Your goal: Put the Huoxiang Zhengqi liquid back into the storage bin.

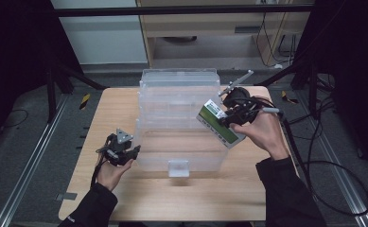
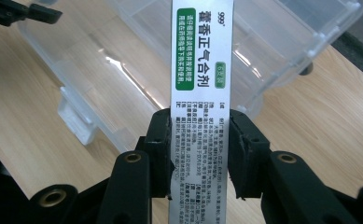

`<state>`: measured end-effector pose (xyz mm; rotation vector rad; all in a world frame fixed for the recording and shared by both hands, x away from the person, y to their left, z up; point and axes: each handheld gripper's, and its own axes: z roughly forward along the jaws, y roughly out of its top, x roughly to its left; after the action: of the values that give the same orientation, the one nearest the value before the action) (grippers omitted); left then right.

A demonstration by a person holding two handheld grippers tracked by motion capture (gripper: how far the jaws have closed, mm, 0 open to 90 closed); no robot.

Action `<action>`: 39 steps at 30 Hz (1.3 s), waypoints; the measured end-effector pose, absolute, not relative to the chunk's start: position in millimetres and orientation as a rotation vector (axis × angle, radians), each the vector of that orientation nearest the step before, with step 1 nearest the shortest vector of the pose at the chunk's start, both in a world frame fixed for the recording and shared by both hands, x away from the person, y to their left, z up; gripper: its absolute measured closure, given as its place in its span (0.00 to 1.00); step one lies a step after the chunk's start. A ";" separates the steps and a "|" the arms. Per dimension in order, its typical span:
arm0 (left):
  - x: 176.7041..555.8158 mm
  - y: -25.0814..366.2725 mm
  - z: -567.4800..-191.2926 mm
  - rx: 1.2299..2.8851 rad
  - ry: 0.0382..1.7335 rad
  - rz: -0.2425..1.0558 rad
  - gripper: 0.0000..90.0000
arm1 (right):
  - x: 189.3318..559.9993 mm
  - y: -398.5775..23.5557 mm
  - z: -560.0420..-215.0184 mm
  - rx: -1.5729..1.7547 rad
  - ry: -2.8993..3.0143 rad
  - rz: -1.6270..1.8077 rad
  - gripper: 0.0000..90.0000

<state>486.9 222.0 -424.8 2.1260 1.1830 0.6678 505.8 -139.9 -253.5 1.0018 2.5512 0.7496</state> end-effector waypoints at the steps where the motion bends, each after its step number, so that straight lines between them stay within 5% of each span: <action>1: 487.0 222.0 -424.8 2.125 1.183 0.667 0.69 | 506.8 -137.7 -253.9 0.990 2.561 0.752 0.72; 39: 487.9 222.1 -425.4 2.126 1.182 0.666 0.68 | 532.5 -105.6 -283.0 0.559 2.836 0.753 0.72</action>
<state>487.9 222.1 -425.4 2.1260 1.1822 0.6657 532.5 -105.6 -283.0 0.5594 2.8355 0.7526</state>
